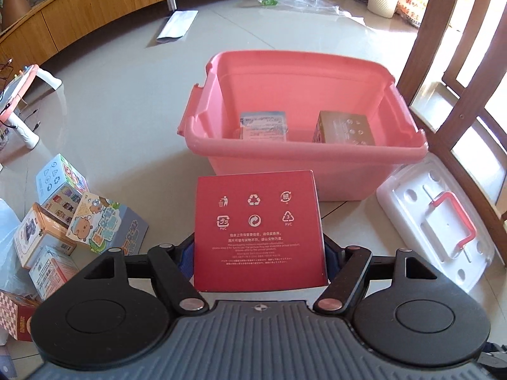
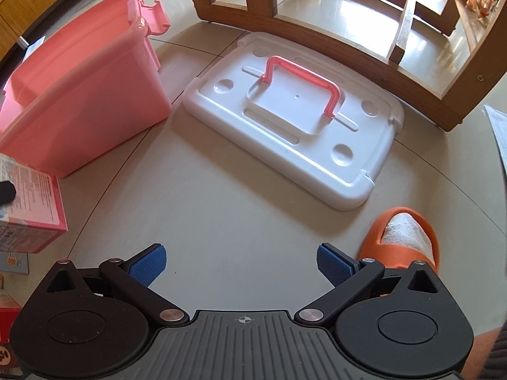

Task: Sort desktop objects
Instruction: 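Lift the red box with the left tool over the pink bin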

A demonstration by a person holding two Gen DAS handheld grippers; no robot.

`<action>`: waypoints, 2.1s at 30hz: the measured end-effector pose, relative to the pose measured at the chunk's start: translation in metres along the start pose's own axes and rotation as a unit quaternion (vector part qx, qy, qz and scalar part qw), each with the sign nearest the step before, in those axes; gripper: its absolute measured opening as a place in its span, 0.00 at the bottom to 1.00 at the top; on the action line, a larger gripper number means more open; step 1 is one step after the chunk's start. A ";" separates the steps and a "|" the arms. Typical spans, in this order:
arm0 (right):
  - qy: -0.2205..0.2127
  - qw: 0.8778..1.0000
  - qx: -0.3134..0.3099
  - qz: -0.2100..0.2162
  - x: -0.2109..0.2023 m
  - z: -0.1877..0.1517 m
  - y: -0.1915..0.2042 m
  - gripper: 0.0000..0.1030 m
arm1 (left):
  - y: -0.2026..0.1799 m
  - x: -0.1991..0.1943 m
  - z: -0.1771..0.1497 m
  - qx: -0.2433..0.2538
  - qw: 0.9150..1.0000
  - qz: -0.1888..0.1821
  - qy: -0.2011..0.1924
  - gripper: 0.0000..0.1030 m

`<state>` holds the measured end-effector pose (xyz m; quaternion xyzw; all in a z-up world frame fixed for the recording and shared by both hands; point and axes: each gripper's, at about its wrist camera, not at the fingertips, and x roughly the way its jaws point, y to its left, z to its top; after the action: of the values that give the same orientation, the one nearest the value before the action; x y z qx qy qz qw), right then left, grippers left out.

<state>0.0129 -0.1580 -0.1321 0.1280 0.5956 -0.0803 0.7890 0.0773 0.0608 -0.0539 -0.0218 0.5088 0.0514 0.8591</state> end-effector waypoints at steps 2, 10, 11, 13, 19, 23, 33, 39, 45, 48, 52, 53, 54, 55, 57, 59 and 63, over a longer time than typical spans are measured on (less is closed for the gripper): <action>0.010 1.000 0.001 0.004 0.001 -0.002 0.000 0.98 | -0.003 -0.013 0.005 -0.002 1.000 -0.005 -0.009 0.72; 0.020 1.000 -0.009 0.012 -0.001 -0.005 0.004 0.98 | -0.012 -0.042 0.029 -0.010 0.999 -0.012 -0.039 0.72; 0.019 1.000 -0.013 0.013 -0.001 -0.005 0.005 0.98 | -0.013 -0.043 0.032 -0.010 0.999 -0.013 -0.041 0.72; 0.019 1.000 -0.017 0.017 -0.001 -0.005 0.006 0.98 | -0.014 -0.044 0.038 -0.012 0.999 -0.015 -0.044 0.72; 0.029 0.999 0.010 0.044 0.004 -0.004 0.004 0.98 | -0.011 -0.040 0.062 -0.028 0.998 -0.015 -0.051 0.72; 0.033 0.998 0.006 0.060 0.009 -0.003 0.009 0.98 | -0.008 -0.034 0.083 -0.032 0.998 -0.016 -0.056 0.72; 0.055 0.996 0.002 0.071 0.028 -0.003 0.018 0.98 | -0.003 0.006 0.118 -0.028 0.998 -0.011 -0.054 0.72; 0.072 0.994 0.005 0.077 0.041 -0.002 0.023 0.98 | -0.007 0.028 0.144 -0.017 0.998 -0.011 -0.054 0.71; 0.082 0.994 0.013 0.076 0.050 0.000 0.024 0.98 | -0.007 0.052 0.157 -0.019 0.999 -0.003 -0.044 0.71; 0.088 0.993 0.017 0.074 0.056 -0.001 0.023 0.98 | -0.006 0.070 0.156 -0.021 0.999 -0.004 -0.025 0.71; 0.097 0.993 0.020 0.072 0.062 -0.002 0.022 0.98 | -0.006 0.092 0.150 -0.015 1.000 0.009 -0.005 0.71; 0.099 0.992 0.021 0.072 0.064 -0.002 0.022 0.98 | -0.006 0.095 0.149 -0.015 1.000 0.011 -0.003 0.71; 0.101 0.992 0.022 0.071 0.065 -0.003 0.022 0.98 | -0.006 0.099 0.148 -0.015 1.000 0.011 -0.002 0.71; 0.102 0.992 0.023 0.071 0.066 -0.003 0.022 0.98 | -0.006 0.102 0.148 -0.014 1.000 0.012 0.001 0.71; 0.105 0.992 0.024 0.072 0.069 -0.004 0.022 0.98 | -0.005 0.104 0.150 -0.017 1.000 0.011 -0.004 0.71; 0.108 0.991 0.026 0.071 0.072 -0.005 0.021 0.98 | -0.007 0.106 0.154 -0.015 1.000 0.014 -0.007 0.71; 0.113 0.990 0.031 0.073 0.076 -0.006 0.020 0.98 | -0.013 0.112 0.160 -0.002 0.999 0.028 -0.015 0.72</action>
<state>0.0339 -0.1353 -0.2044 0.2035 0.6671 -0.0261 0.7161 0.2720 0.0701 -0.0751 -0.0089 0.4960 0.0770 0.8649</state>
